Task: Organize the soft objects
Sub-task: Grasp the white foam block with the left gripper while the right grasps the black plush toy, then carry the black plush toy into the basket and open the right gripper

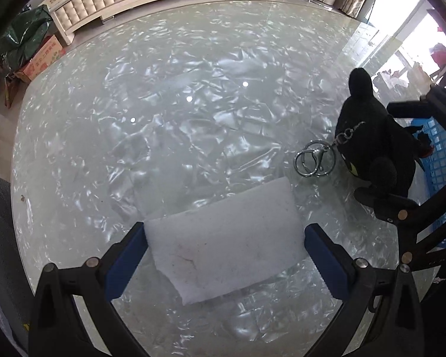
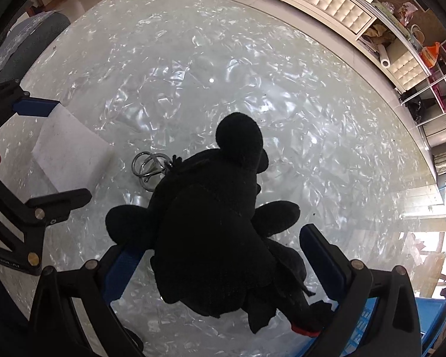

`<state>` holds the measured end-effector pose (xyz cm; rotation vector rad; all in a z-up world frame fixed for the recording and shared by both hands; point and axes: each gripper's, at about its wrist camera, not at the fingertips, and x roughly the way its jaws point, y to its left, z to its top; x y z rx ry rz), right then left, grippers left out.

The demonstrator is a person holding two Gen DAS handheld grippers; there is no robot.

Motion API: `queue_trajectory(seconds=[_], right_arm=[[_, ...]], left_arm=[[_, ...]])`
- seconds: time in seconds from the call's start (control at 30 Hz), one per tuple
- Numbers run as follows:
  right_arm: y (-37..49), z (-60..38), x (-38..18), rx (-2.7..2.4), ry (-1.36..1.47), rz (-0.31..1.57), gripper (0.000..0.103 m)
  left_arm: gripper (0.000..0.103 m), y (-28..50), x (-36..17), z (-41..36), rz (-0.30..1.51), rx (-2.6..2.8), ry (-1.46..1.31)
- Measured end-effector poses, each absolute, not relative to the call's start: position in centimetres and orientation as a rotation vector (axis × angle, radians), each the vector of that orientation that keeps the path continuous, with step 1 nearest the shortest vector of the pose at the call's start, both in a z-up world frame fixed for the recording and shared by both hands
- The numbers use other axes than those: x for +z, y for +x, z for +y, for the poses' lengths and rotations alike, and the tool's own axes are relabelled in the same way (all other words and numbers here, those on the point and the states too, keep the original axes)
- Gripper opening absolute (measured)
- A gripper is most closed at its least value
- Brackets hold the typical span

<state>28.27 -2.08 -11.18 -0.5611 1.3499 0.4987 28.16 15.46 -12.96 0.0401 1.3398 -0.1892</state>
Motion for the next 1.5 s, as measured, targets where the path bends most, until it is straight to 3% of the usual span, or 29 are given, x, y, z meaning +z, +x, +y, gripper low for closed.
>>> queue_trajectory(seconds=[0.1, 0.27, 0.33, 0.5, 0.57, 0.63, 0.77, 0.83, 1.13, 1.5], right_arm=[[28.5, -2.3, -11.3, 0.514, -0.543, 1.364, 0.090], [27.8, -2.1, -11.3, 0.514, -0.547, 1.351, 0.087], [27.5, -2.1, -11.3, 0.503, -0.564, 1.342, 0.079], [27.1, -2.1, -11.4, 0.506, -0.577, 1.333, 0.077], [27.0, -2.0, -11.3, 0.502, -0.578, 1.332, 0.076], [26.8, -1.9, -11.3, 0.499, -0.581, 1.329, 0.073], [26.2, -1.7, -11.1, 0.499, -0.594, 1.317, 0.066], [25.9, -1.7, -10.9, 0.491, -0.585, 1.313, 0.064], [24.5, -1.4, -8.6, 0.492, -0.532, 1.293, 0.060], [20.9, -2.7, -3.9, 0.464, -0.508, 1.248, 0.061]], left_arm=[[0.103, 28.4, -13.2, 15.2, 1.345, -0.176, 0.023], [0.103, 28.6, -13.4, 15.3, 1.334, -0.150, 0.033], [0.102, 28.7, -13.6, 14.7, 1.342, -0.140, 0.065], [0.094, 28.6, -13.7, 13.0, 1.358, -0.159, 0.118], [0.087, 28.6, -13.6, 12.9, 1.356, -0.158, 0.112], [0.070, 28.5, -13.3, 12.8, 1.347, -0.169, 0.098], [0.049, 28.4, -12.5, 12.7, 1.338, -0.162, 0.097], [0.031, 28.4, -12.3, 12.7, 1.335, -0.164, 0.101], [0.030, 27.7, -11.5, 14.1, 1.360, -0.199, 0.018], [0.031, 24.1, -6.8, 14.7, 1.298, -0.237, 0.049]])
